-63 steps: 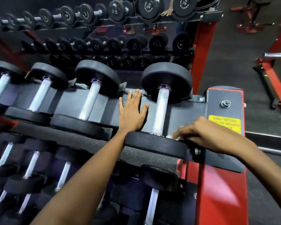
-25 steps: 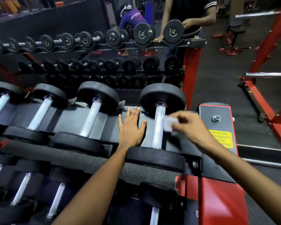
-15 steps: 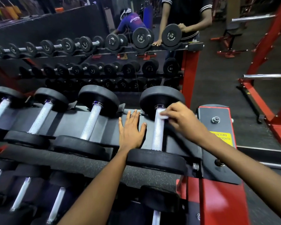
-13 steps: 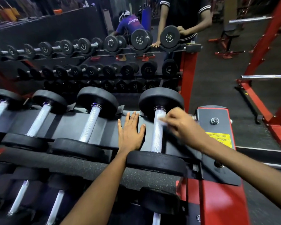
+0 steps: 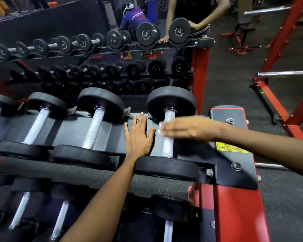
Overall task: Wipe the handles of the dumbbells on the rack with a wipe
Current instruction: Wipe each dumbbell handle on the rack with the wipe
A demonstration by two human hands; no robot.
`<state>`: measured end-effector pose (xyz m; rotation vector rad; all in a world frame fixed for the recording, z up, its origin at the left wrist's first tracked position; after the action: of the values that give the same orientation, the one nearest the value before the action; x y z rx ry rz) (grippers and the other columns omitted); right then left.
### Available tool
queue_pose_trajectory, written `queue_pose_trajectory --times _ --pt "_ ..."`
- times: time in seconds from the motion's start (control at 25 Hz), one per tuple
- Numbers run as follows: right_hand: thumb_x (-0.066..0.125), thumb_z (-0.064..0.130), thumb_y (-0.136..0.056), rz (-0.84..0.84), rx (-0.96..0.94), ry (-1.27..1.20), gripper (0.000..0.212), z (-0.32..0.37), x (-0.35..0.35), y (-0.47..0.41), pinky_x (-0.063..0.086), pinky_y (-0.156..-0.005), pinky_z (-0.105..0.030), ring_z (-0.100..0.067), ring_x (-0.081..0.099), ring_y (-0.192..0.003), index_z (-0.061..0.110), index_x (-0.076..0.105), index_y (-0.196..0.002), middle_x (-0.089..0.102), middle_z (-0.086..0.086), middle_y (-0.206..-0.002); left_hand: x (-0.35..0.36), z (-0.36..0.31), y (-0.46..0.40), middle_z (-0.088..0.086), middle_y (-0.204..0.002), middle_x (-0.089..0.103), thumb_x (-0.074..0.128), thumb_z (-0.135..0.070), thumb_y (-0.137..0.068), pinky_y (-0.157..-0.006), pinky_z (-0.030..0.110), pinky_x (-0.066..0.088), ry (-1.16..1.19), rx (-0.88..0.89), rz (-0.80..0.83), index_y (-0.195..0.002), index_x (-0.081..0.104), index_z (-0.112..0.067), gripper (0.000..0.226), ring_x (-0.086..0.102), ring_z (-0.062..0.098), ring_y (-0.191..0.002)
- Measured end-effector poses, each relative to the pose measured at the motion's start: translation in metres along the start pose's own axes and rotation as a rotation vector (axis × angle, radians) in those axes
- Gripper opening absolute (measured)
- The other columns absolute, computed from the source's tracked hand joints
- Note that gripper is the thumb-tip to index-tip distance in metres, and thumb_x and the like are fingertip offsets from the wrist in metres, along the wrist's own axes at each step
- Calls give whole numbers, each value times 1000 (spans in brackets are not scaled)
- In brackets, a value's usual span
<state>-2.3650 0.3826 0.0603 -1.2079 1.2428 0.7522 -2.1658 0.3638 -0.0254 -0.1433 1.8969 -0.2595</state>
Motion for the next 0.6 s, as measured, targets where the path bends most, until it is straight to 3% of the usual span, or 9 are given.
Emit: queue_pose_trajectory --times 0.08,0.24,0.32,0.4,0.52,0.6 --pt "27 14 -102 -107 118 25 42 -9 -5 -12 47 -93 -42 -33 58 -111 -5 62 -116 63 -20 -118 1 0 0 -8 -162 10 19 -52 -92 -120 42 -11 -25 4 6 -154 18 -24 68 -5 12 -149" --pt "48 6 -89 207 -109 -151 24 20 3 -26 54 -81 -36 -29 61 -101 7 65 -106 63 -11 -108 2 1 -1 -11 -162 8 11 -56 -89 -119 40 -12 -44 0 21 -155 15 -26 72 -7 10 -149" --pt "45 6 -85 219 57 12 25 1 -13 -42 51 -79 -36 -30 62 -98 8 64 -101 63 -10 -103 2 1 -1 -11 -162 9 6 -59 -86 -119 39 -11 -36 3 13 -155 17 -26 77 -5 10 -149" --pt "43 9 -89 363 158 129 23 6 -12 -53 43 -78 -32 -28 58 -102 8 61 -104 61 -9 -107 2 2 -2 -11 -162 10 10 -57 -88 -119 40 -11 -32 -4 21 -155 17 -26 74 -5 10 -149" --pt "48 12 -89 694 127 -56 20 28 0 -61 48 -74 -30 -28 61 -92 12 63 -102 64 -8 -105 2 2 -3 -11 -162 11 25 -51 -92 -119 41 -10 -42 -8 39 -154 19 -26 68 -3 11 -149" --pt "48 10 -87 670 279 133 21 9 -11 -73 51 -80 -36 -30 63 -95 10 64 -101 65 -9 -106 1 2 -2 -11 -161 13 23 -50 -92 -119 41 -11 -37 -20 35 -154 21 -25 67 -2 11 -149"
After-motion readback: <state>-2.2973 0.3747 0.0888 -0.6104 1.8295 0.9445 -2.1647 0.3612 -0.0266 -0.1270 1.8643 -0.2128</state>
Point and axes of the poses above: each hand's wrist, its own y-axis away from the middle knuckle, its own x-axis out of the palm, z = x × y, the point moved 2 cm from there along -y, towards the middle knuckle
